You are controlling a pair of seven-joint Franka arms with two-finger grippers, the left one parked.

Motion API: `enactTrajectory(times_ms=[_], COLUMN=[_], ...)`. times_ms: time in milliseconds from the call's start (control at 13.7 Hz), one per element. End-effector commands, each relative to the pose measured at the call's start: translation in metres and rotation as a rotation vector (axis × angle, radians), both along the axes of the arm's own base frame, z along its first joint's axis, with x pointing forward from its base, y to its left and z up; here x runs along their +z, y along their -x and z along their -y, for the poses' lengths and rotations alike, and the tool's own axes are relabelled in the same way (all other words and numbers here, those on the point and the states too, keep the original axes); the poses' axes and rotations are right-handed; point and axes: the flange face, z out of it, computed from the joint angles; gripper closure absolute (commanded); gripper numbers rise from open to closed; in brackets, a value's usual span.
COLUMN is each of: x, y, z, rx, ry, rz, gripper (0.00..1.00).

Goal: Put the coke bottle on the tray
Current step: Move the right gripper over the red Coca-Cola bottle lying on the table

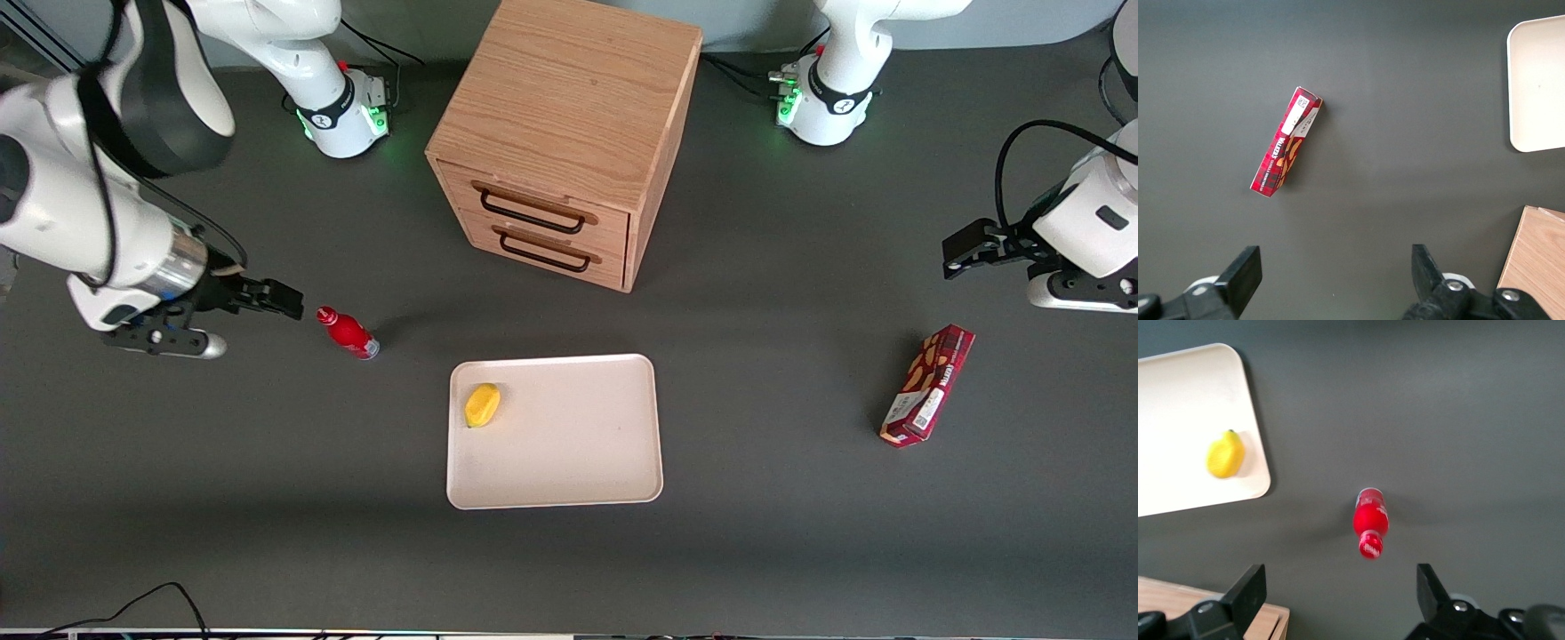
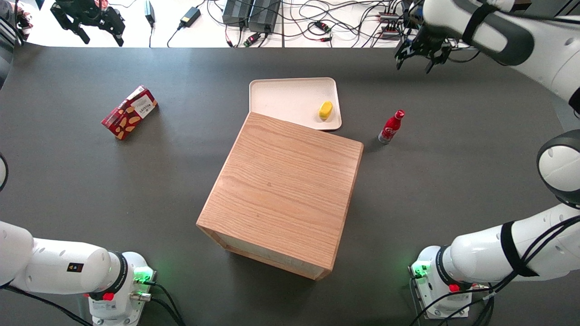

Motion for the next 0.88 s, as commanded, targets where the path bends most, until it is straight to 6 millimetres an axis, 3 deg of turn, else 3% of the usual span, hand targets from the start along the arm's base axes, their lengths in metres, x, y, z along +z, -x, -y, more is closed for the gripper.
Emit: enactTrajectory(times_ms=[0,220,659,732,805], x=[-0.065,-0.116,-0.135,-0.136,-0.137], y=[0.029,0.047,0.054,0.054,0.054], z=[0.004,0.0,0.0,0.0,0.0], rx=[-0.022,-0.017,-0.018,-0.018,-0.015], ry=[-0.006,-0.006,-0.006,-0.006,-0.006], rz=[0.028,0.033,0.024,0.021,0.02], gripper=[0.0,0.0,0.0,0.05,0.22])
